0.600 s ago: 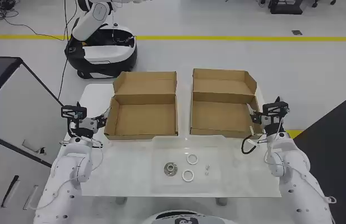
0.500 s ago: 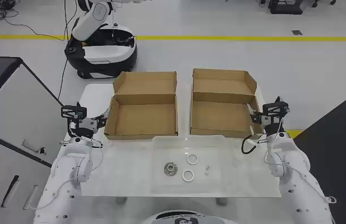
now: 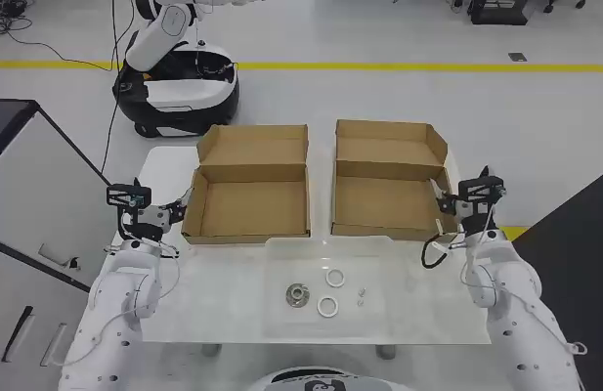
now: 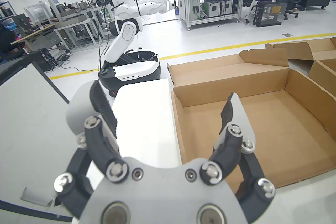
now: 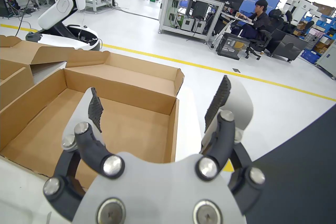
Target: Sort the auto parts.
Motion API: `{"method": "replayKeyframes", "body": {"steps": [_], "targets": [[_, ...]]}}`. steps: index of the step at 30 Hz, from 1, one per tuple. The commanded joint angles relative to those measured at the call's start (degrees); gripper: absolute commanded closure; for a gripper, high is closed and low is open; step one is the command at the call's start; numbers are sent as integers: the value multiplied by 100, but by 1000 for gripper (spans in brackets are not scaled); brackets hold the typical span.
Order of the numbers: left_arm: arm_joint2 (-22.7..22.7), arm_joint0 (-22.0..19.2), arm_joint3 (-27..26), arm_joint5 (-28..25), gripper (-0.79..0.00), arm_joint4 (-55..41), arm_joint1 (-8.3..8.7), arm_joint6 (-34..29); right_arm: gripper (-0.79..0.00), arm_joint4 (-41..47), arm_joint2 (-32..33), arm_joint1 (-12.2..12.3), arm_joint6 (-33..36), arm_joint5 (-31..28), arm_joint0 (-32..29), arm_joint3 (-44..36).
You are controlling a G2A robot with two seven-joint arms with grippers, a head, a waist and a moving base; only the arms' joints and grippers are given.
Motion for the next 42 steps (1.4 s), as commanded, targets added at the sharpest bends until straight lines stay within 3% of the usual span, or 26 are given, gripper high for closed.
{"method": "replayKeyframes", "body": {"steps": [1, 7, 17, 26, 35, 42], "targets": [[0, 0, 0, 0, -785, 0, 0, 0, -785, -71, 59, 11, 12, -129, -23, -153], [0, 0, 0, 0, -785, 0, 0, 0, -785, -206, 358, 79, 536, -950, -95, -844], [0, 0, 0, 0, -785, 0, 0, 0, -785, 42, 873, 244, 1920, -2990, 151, -1725], [0, 0, 0, 0, -785, 0, 0, 0, -785, 503, 724, 388, 3494, -4361, 711, -2144], [0, 0, 0, 0, -785, 0, 0, 0, -785, 1100, 148, 536, 5181, -5198, 1333, -2403], [0, 0, 0, 0, -785, 0, 0, 0, -785, 873, -758, 875, 5336, -5056, 1499, -2449]]}}
